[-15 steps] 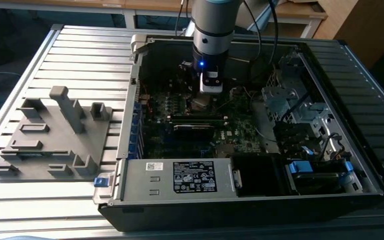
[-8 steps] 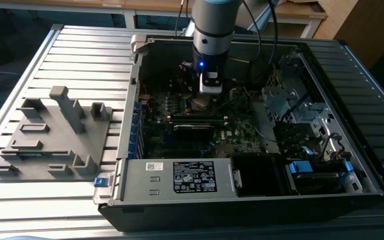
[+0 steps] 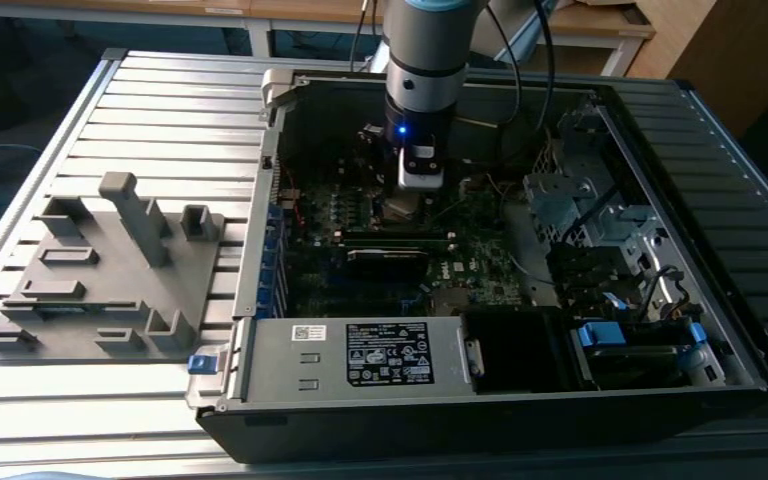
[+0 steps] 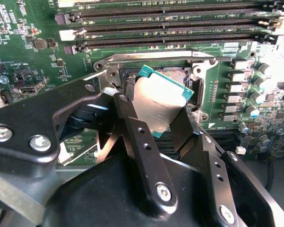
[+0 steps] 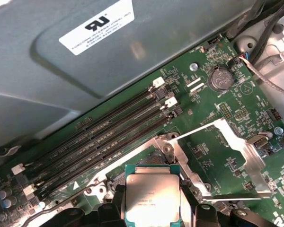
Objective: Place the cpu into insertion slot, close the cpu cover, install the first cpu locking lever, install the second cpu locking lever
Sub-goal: 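Place the cpu into insertion slot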
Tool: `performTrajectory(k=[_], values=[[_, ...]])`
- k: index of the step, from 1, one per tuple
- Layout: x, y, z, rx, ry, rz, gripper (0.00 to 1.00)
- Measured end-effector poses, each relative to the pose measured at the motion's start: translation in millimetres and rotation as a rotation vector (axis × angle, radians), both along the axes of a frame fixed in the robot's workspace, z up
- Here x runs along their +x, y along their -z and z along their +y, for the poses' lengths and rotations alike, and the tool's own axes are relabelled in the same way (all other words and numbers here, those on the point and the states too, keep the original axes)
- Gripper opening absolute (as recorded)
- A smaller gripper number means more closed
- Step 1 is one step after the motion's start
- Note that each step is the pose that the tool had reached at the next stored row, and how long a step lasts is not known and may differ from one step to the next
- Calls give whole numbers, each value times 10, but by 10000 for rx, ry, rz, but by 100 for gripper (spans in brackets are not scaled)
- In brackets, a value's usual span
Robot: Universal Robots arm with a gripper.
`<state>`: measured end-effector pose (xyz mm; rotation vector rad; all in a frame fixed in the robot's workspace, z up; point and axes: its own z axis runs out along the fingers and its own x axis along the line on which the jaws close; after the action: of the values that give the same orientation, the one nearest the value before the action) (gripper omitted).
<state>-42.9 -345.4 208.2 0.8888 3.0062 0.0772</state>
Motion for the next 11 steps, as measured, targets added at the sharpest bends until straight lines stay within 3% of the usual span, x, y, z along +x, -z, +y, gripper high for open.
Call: performTrajectory(k=[2, 11], values=[[0, 0, 0, 0, 111, -1, 54], [0, 1, 0, 1, 1523, -1, 54]])
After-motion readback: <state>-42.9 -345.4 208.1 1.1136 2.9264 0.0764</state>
